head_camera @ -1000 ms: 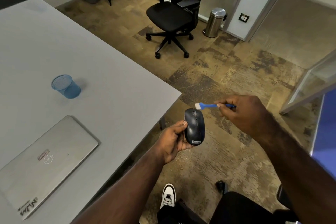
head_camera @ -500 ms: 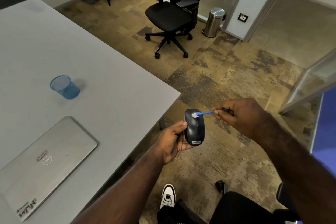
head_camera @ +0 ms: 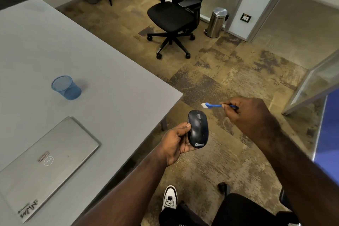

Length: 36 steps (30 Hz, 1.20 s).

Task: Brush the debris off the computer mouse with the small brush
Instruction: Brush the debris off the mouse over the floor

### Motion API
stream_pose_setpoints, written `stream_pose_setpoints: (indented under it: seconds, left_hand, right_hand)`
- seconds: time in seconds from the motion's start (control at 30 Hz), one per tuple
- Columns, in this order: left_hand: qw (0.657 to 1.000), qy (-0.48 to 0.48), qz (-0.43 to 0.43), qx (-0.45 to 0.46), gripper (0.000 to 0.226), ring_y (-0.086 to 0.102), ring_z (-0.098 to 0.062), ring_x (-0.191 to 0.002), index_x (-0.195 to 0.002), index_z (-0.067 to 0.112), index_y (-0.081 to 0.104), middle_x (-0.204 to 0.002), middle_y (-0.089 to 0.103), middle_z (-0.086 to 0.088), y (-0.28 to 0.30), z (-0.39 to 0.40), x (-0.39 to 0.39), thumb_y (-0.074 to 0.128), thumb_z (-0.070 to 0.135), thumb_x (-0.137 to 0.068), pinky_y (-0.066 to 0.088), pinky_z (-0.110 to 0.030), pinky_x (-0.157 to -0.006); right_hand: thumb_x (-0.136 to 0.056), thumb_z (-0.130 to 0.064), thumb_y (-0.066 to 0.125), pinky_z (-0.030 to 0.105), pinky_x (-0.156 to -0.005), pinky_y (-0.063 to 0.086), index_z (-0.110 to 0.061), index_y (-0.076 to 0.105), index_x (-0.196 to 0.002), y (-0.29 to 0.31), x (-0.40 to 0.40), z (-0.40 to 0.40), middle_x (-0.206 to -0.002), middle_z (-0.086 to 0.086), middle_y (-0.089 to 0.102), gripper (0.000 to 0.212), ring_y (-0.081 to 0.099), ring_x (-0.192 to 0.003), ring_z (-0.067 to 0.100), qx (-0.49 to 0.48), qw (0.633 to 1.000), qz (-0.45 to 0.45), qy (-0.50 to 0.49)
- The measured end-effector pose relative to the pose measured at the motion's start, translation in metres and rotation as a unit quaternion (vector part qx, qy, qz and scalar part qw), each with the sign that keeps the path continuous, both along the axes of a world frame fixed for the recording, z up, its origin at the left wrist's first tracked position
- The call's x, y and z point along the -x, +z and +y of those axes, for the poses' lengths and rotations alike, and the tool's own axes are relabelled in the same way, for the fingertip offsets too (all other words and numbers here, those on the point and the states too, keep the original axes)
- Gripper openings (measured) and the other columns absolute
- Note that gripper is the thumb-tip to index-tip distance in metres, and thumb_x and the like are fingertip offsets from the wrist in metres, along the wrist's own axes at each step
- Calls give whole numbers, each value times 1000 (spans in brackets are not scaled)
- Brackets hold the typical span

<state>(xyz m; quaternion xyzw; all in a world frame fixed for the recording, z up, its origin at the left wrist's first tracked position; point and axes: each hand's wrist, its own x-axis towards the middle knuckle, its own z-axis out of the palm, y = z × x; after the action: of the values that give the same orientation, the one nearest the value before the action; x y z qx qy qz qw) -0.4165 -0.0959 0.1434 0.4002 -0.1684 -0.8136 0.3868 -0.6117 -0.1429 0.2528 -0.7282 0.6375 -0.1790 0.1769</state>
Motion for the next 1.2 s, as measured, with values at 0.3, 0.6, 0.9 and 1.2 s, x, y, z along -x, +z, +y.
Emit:
stream_pose_setpoints:
  seconds: [0.3,0.6,0.9,1.2]
  left_hand:
    - [1000,17,11,-10,30,67,-22,-93,-119,12,61,-108,67,-9,1,1,1,39,18,-99,60,-39,-73]
    - [996,74,28,-37,30,70,-27,-93,-115,10,63,-114,67,-17,-4,-2,-7,39,21,-100,59,-43,-78]
    - [996,77,26,-41,34,68,-29,-96,-123,7,59,-115,66,-17,-3,-5,-5,38,21,-101,58,-42,-79]
    - [994,100,13,-48,32,68,-32,-97,-117,9,62,-114,68,-17,-11,-7,-12,40,22,-100,55,-47,-85]
  right_hand:
    - [-91,-29,59,32,-51,55,-20,74,-103,-2,3,1,-65,-7,65,21,61,-54,9,-9,1000,10,-27]
    - [-85,-18,70,8,-48,41,-29,76,-91,-5,19,25,-64,-26,66,14,61,-59,-1,-121,982,-49,138]
    - [-87,-21,67,8,-45,43,-25,74,-107,0,14,34,-72,-20,67,21,62,-58,-3,-15,992,-67,102]
    - [-86,-32,66,32,-49,54,-34,74,-104,-9,18,50,-72,-15,72,20,64,-56,9,-93,982,-23,162]
